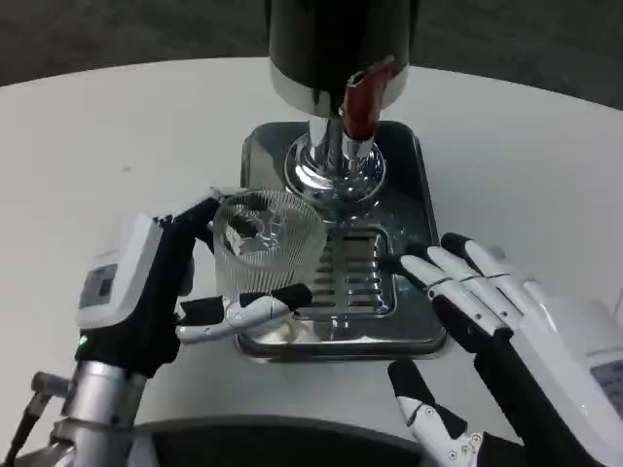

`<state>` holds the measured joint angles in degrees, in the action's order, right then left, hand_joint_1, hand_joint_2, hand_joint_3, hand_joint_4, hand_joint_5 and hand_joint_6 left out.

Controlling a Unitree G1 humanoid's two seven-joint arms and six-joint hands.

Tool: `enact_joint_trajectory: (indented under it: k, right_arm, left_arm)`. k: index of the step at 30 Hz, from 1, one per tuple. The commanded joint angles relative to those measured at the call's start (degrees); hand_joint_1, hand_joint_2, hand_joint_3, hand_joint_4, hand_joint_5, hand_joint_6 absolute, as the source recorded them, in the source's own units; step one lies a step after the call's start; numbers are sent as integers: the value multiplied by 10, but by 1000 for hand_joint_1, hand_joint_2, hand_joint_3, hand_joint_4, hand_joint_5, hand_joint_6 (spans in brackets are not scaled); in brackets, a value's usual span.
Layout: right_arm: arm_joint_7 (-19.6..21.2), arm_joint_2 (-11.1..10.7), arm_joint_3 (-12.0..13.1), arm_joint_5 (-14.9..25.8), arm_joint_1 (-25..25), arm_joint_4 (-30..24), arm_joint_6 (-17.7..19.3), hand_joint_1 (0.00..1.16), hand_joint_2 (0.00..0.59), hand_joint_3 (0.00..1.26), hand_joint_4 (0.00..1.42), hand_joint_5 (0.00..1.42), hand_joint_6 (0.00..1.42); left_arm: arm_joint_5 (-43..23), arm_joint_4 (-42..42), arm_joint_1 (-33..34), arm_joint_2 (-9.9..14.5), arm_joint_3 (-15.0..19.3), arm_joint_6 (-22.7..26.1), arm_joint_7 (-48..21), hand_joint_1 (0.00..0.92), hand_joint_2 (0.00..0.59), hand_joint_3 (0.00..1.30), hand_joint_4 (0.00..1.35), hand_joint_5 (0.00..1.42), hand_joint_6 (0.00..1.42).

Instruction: Grasp the cup under the faucet to collect the drink, then remove the cup.

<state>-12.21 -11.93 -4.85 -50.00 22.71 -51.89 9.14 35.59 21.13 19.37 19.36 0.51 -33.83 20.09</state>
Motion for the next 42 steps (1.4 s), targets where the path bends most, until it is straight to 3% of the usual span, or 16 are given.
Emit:
enact_joint_trajectory:
  k: [1, 7, 16, 28, 34, 37, 42]
  right_arm:
    - [8, 1, 8, 4, 25, -16, 10, 339, 515, 165, 106, 50, 92]
    - [17, 5, 12, 7, 49, -23, 19, 342, 515, 174, 118, 55, 96]
    - [20, 11, 23, 12, 71, -33, 24, 344, 515, 177, 119, 70, 117]
    - [18, 20, 35, 27, 90, -36, 25, 345, 515, 178, 129, 92, 193]
    - [13, 25, 29, 26, 84, -31, 22, 345, 515, 178, 138, 107, 200]
    - [11, 28, 25, 24, 81, -29, 17, 346, 515, 178, 138, 117, 212]
    - [6, 33, 19, 21, 73, -25, 8, 346, 515, 187, 149, 141, 276]
  left_arm:
    - [23, 84, 69, 0, -33, -13, 61, 525, 151, 973, 1067, 1208, 1279]
    - [51, 204, 155, -23, -90, -11, 138, 534, 152, 973, 1067, 1208, 1279]
    - [64, 315, 238, -45, -150, -12, 208, 539, 151, 973, 1067, 1208, 1279]
    - [62, 396, 270, -41, -201, 2, 239, 563, 151, 983, 1080, 1208, 1265]
    - [57, 400, 269, -34, -211, 9, 225, 561, 111, 862, 889, 1014, 906]
    - [54, 396, 264, -30, -214, 6, 221, 502, 80, 723, 715, 860, 586]
    - [49, 391, 259, -26, -215, 3, 224, 406, 72, 568, 586, 807, 460]
